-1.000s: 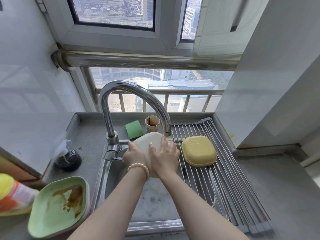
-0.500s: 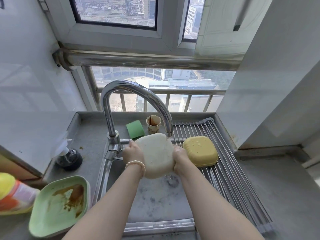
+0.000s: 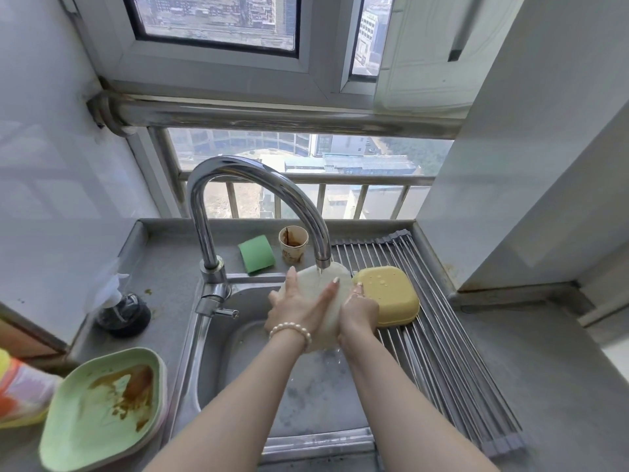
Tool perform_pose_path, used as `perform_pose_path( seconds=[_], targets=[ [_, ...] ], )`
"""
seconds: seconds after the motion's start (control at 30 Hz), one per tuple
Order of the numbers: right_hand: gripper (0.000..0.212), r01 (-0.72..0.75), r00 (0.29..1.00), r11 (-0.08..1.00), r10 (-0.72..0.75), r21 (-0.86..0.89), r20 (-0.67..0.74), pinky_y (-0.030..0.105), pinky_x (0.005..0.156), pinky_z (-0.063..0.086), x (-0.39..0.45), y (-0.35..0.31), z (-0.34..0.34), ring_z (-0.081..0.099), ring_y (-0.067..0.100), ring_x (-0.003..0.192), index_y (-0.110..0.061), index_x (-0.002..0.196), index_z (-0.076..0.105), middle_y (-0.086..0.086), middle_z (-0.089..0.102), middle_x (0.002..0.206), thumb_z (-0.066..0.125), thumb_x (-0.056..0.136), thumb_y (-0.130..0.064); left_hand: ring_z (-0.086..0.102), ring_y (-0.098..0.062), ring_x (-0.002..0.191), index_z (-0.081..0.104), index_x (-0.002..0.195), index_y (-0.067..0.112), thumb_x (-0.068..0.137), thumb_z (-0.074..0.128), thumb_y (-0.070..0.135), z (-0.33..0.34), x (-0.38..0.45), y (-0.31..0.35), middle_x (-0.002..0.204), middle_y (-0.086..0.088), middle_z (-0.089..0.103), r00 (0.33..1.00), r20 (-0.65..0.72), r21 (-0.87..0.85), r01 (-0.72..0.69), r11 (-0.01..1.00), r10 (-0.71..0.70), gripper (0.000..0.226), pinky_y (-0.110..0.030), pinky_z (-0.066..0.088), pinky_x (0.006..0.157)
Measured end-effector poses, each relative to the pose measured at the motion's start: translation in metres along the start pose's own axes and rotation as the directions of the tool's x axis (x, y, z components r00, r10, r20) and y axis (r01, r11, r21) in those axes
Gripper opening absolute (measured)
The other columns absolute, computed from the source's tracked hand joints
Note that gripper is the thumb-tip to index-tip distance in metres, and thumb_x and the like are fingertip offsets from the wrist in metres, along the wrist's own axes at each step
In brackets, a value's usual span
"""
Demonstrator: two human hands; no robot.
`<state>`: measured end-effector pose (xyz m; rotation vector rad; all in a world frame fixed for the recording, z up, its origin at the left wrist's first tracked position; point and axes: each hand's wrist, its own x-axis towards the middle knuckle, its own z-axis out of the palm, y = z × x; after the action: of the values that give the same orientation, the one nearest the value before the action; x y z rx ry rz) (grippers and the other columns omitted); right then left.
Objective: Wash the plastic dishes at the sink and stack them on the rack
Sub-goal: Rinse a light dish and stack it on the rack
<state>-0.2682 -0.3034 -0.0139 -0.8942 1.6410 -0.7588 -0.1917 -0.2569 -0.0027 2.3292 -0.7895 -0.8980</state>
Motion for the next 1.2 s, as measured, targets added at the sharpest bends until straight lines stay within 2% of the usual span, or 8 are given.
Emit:
perform_pose_path(
  seconds=[0.23,0.47,0.63,0.73,0.87,1.03,1.1,1.2],
  targets=[
    [0.039,-0.080,0.996,0.980,0.084,0.183,-0.018,0.041,0.094,0.047,-0.003,0.003,-0.003,0.057,0.030,0.096,0.001,0.114,0.060,0.015,0.062,0.109,0.039,0.103,-0.030,0.055,-0.031,0.115,0.057,0.127,0.008,0.082,0.046,0.072,-0.016,0.022,0.000,0.130,-0.012,0.058,0.986,0.027,-0.410,0.162,0.898,-0.165,0.080,-0.035,0.041,0.098],
    [0.026,-0.265,0.964,0.890,0.250,0.371,0.090,0.033,0.081,0.048,0.001,0.001,-0.008,0.057,0.024,0.090,-0.005,0.111,0.058,0.008,0.060,0.102,0.048,0.100,-0.025,0.049,-0.032,0.127,0.039,0.136,-0.006,0.102,0.027,0.004,-0.026,0.031,-0.005,0.138,-0.019,0.050,0.970,-0.073,-0.256,0.207,0.944,-0.233,0.037,-0.035,0.040,0.099],
    [0.029,-0.151,0.988,0.959,0.153,0.241,0.010,0.038,0.090,0.050,0.004,0.004,-0.005,0.058,0.029,0.094,-0.005,0.107,0.059,0.012,0.061,0.106,0.046,0.100,-0.030,0.042,-0.031,0.124,0.038,0.140,0.010,0.093,0.042,0.056,-0.008,-0.002,-0.004,0.136,-0.018,0.043,0.972,-0.234,-0.194,-0.067,0.979,0.020,0.066,-0.039,0.037,0.097],
    [0.044,-0.120,0.992,0.981,0.123,0.154,-0.013,0.045,0.098,0.047,-0.001,0.004,-0.003,0.059,0.035,0.106,0.003,0.116,0.060,0.017,0.063,0.115,0.044,0.100,-0.035,0.033,-0.031,0.130,0.027,0.149,0.024,0.079,0.040,0.077,-0.007,0.000,-0.010,0.144,-0.012,0.035,0.966,-0.134,0.178,-0.197,0.964,0.222,0.089,-0.041,0.033,0.104],
    [0.041,-0.144,0.987,0.980,0.132,0.134,0.092,0.046,0.093,0.050,0.005,0.013,0.003,0.062,0.033,0.100,-0.002,0.106,0.064,0.015,0.066,0.110,0.048,0.097,-0.038,0.048,-0.027,0.118,0.045,0.132,0.021,0.062,0.033,0.092,-0.020,0.009,0.004,0.128,-0.009,0.054,0.951,-0.003,0.408,-0.280,0.869,0.308,0.101,-0.037,0.040,0.097],
    [0.037,-0.123,0.969,0.991,0.109,0.049,0.220,0.041,0.083,0.054,0.014,0.016,0.005,0.064,0.031,0.094,-0.003,0.100,0.065,0.014,0.066,0.100,0.052,0.093,-0.037,0.060,-0.021,0.089,0.057,0.108,0.014,0.053,0.034,0.099,-0.038,0.019,0.018,0.099,-0.002,0.064,0.990,0.076,0.447,-0.143,0.883,0.122,0.104,-0.030,0.046,0.072],
    [0.029,-0.089,0.959,0.994,0.101,-0.055,0.265,0.038,0.075,0.051,0.015,0.014,0.003,0.061,0.028,0.085,-0.009,0.087,0.063,0.009,0.064,0.090,0.054,0.085,-0.037,0.062,-0.023,0.086,0.064,0.106,0.015,0.046,0.033,0.101,-0.040,0.024,0.013,0.096,-0.003,0.066,0.995,0.086,0.357,-0.069,0.931,0.040,0.109,-0.032,0.050,0.075],
    [0.022,0.074,0.956,0.965,0.004,-0.252,0.295,0.036,0.081,0.053,0.006,-0.003,0.000,0.056,0.023,0.081,-0.019,0.075,0.056,0.001,0.058,0.081,0.050,0.092,-0.030,0.058,-0.029,0.104,0.065,0.116,0.015,0.080,0.040,0.077,-0.042,0.032,0.001,0.116,-0.009,0.064,0.995,0.082,0.126,0.038,0.991,-0.048,0.076,-0.034,0.043,0.092]
  ],
)
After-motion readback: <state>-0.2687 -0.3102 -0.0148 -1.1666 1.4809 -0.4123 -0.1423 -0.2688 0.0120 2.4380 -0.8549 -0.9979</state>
